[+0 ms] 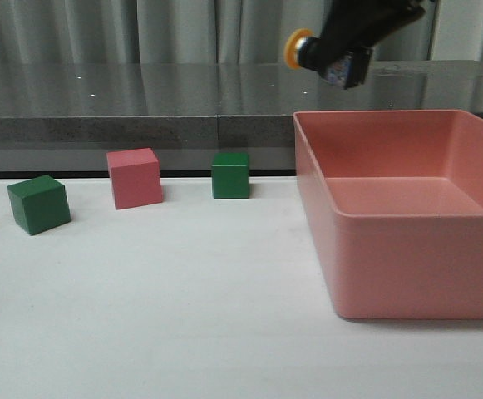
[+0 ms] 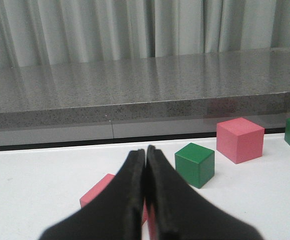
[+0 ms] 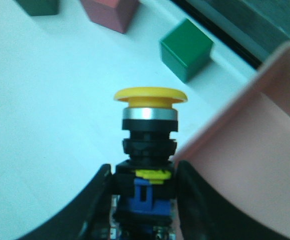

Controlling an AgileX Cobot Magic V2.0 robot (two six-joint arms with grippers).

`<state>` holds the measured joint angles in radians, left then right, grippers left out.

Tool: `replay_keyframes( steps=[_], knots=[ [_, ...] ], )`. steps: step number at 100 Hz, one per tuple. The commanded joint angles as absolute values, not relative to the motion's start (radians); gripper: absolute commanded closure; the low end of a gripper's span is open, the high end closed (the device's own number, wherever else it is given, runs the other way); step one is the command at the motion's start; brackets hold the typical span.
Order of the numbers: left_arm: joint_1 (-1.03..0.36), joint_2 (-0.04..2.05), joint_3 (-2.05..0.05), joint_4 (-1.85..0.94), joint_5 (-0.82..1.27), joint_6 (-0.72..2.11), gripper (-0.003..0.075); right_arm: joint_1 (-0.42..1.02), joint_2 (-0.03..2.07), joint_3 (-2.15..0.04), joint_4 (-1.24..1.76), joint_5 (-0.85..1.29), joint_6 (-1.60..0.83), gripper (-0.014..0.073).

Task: Place and stand button with both arms
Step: 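Lift the button out of the bin and carry it toward the cubes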

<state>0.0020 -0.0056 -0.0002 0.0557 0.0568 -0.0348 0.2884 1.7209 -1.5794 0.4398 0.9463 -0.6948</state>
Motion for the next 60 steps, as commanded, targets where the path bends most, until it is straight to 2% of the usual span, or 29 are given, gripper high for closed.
replay_keyframes(
  steps=[1,26,60],
  knots=[
    [0.004,-0.037,0.029,0.056,-0.025,-0.043,0.0739,0.329,1.712,-1.675,0.462,0.974,-0.778,0.0627],
    [0.004,-0.037,0.029,0.056,-0.025,-0.043,0.0739,0.451,1.899,-1.856,0.462,1.127,-0.965,0.0627],
    [0.004,-0.037,0.029,0.056,-0.025,-0.043,0.0739,0.566,2.131,-1.978,0.46,1.113,-1.136,0.0627]
  ],
)
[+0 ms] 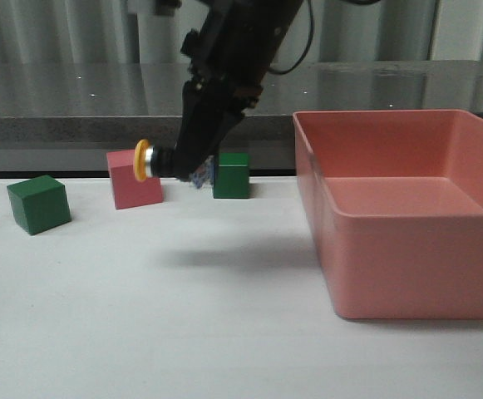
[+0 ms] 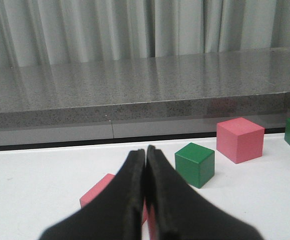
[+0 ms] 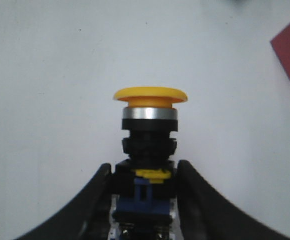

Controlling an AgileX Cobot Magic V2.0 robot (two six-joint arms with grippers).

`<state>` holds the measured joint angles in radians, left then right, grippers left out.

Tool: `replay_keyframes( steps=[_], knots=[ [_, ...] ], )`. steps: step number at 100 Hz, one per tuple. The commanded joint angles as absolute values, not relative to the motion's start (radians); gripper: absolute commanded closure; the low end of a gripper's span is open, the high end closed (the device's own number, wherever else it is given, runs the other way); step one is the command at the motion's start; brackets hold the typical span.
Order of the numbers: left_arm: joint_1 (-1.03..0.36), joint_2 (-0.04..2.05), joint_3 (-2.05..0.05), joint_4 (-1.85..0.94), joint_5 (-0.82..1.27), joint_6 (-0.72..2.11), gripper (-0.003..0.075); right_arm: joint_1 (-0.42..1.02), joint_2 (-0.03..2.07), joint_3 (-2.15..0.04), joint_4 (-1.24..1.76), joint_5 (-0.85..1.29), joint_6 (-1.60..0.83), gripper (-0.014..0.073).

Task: Place and stand button with both arms
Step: 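Lift the button out of the bin and carry it toward the cubes, then lower the button onto the table and open the right gripper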

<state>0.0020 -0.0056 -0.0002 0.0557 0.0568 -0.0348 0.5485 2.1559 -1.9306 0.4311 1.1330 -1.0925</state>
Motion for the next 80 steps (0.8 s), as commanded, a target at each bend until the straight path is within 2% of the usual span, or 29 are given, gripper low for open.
replay_keyframes(
  steps=[1,63,72,80],
  knots=[
    [0.004,-0.037,0.029,0.056,-0.025,-0.043,0.0739,0.568,2.135,-1.98,0.46,1.11,-1.138,0.0627],
    [0.004,-0.037,0.029,0.056,-0.025,-0.043,0.0739,0.626,2.267,-1.983,0.455,1.034,-1.145,0.0617],
    [0.004,-0.037,0.029,0.056,-0.025,-0.043,0.0739,0.626,2.267,-1.983,0.455,1.037,-1.145,0.0519],
    [0.004,-0.037,0.029,0.056,-0.025,-0.043,0.0739,0.626,2.267,-1.983,0.455,1.037,-1.145,0.0333]
  ],
)
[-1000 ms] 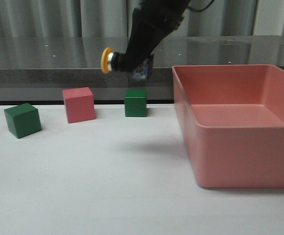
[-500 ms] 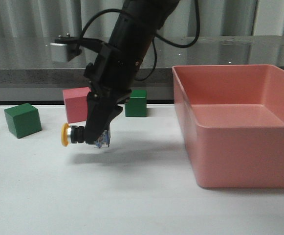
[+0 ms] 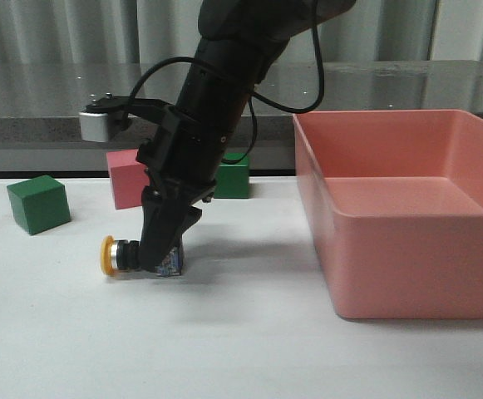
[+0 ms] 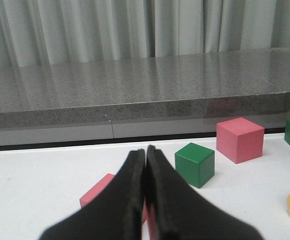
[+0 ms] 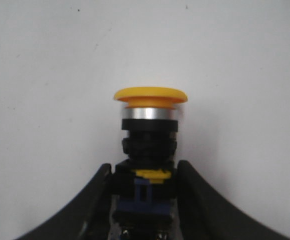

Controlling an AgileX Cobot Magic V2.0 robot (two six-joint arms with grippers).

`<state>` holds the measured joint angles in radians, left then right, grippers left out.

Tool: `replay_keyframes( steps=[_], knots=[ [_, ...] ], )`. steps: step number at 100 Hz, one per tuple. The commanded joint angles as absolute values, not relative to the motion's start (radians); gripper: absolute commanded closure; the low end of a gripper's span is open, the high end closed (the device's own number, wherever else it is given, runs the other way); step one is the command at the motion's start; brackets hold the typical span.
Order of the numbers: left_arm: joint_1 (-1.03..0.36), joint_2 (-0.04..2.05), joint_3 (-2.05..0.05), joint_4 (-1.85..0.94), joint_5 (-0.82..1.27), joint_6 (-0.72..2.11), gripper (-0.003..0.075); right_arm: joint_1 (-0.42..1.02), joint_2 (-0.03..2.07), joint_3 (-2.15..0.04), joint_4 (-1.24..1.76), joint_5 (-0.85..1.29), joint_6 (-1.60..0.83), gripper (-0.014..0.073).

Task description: Place and stand button with both arms

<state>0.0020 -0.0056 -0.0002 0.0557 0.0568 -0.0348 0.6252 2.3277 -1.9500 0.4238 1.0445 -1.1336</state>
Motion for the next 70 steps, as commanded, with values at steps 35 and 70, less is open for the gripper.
replay_keyframes(
  steps=[35,70],
  knots=[
    [0.004,-0.037,0.029,0.056,-0.025,-0.043,0.0739,0.626,2.224,-1.983,0.455,1.047,-1.114,0.0019],
    [0.004,-0.037,0.029,0.056,-0.025,-0.043,0.0739,0.572,1.997,-1.983,0.452,1.099,-0.898,0.0316]
  ],
)
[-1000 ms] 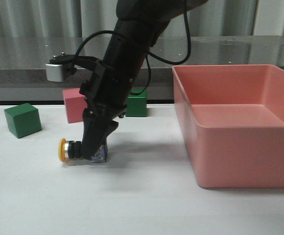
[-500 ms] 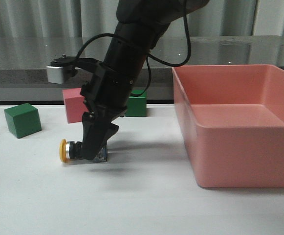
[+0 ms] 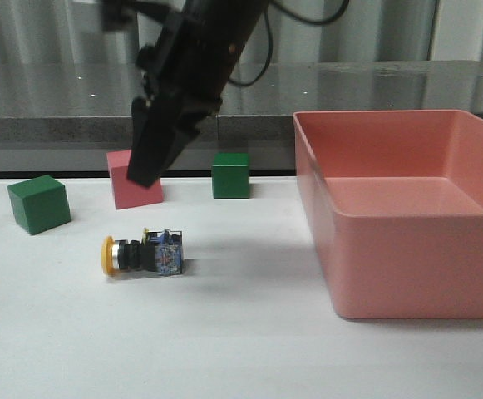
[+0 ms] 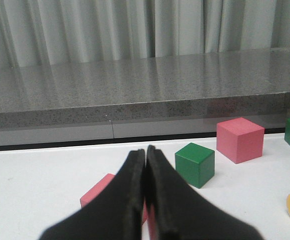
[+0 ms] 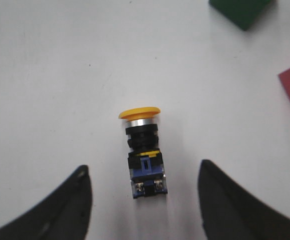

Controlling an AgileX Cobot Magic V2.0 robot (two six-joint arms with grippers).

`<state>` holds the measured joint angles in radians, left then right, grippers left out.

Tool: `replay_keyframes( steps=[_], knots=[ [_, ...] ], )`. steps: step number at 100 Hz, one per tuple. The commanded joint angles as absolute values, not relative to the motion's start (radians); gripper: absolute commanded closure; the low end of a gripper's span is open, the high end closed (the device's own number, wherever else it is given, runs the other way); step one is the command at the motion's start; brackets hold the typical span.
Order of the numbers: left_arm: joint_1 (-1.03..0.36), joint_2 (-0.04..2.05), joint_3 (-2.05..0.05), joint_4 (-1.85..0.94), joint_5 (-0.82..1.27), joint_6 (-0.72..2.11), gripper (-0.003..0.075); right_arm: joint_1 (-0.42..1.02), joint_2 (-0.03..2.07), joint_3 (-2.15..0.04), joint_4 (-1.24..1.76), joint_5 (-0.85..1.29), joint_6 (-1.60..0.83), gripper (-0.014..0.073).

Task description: Place and stand button with both arms

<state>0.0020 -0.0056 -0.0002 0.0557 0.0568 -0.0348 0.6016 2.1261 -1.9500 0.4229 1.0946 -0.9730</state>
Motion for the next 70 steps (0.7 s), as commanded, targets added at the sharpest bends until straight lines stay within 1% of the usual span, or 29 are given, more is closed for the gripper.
replay_keyframes(
  steps=[1,2,4,5,6,7,8,9,11,12,13,17,32,44,58,70],
  knots=[
    [0.004,-0.037,0.029,0.056,-0.025,-0.043,0.0739,0.57,1.985,-1.983,0.451,1.099,-0.884,0.0337],
    [0.004,-0.037,0.029,0.056,-0.025,-0.043,0.0739,0.564,1.98,-1.983,0.451,1.099,-0.879,0.0382],
    [0.004,-0.037,0.029,0.056,-0.025,-0.043,0.0739,0.556,1.962,-1.983,0.451,1.102,-0.861,0.0428],
    [0.004,-0.037,0.029,0.056,-0.025,-0.043,0.0739,0.553,1.957,-1.983,0.45,1.104,-0.85,0.0476],
    [0.004,-0.037,0.029,0.056,-0.025,-0.043,0.0739,0.55,1.945,-1.983,0.45,1.104,-0.845,0.05],
    [0.004,-0.037,0.029,0.056,-0.025,-0.043,0.0739,0.544,1.94,-1.983,0.45,1.106,-0.84,0.0547],
    [0.004,-0.037,0.029,0.056,-0.025,-0.043,0.0739,0.54,1.934,-1.983,0.45,1.106,-0.832,0.0571],
    [0.004,-0.037,0.029,0.056,-0.025,-0.043,0.0739,0.534,1.922,-1.983,0.45,1.107,-0.828,0.0616],
    [0.004,-0.037,0.029,0.056,-0.025,-0.043,0.0739,0.523,1.905,-1.983,0.45,1.11,-0.816,0.0661],
    [0.004,-0.037,0.029,0.056,-0.025,-0.043,0.0739,0.52,1.9,-1.983,0.45,1.112,-0.808,0.0704],
    [0.004,-0.037,0.029,0.056,-0.025,-0.043,0.0739,0.513,1.889,-1.983,0.45,1.112,-0.797,0.0716],
    [0.004,-0.037,0.029,0.056,-0.025,-0.043,0.0739,0.496,1.863,-1.983,0.45,1.118,-0.772,0.0699],
    [0.004,-0.037,0.029,0.056,-0.025,-0.043,0.0739,0.417,1.758,-1.978,0.449,1.128,-0.675,0.0703],
    [0.004,-0.037,0.029,0.056,-0.025,-0.043,0.0739,0.353,1.668,-1.938,0.431,1.071,-0.603,0.0703],
    [0.004,-0.037,0.029,0.056,-0.025,-0.043,0.0739,0.294,1.535,-1.792,0.309,0.959,-0.546,0.0703],
    [0.004,-0.037,0.029,0.056,-0.025,-0.043,0.0739,0.247,1.395,-1.569,0.246,0.811,-0.501,0.0703]
  ],
)
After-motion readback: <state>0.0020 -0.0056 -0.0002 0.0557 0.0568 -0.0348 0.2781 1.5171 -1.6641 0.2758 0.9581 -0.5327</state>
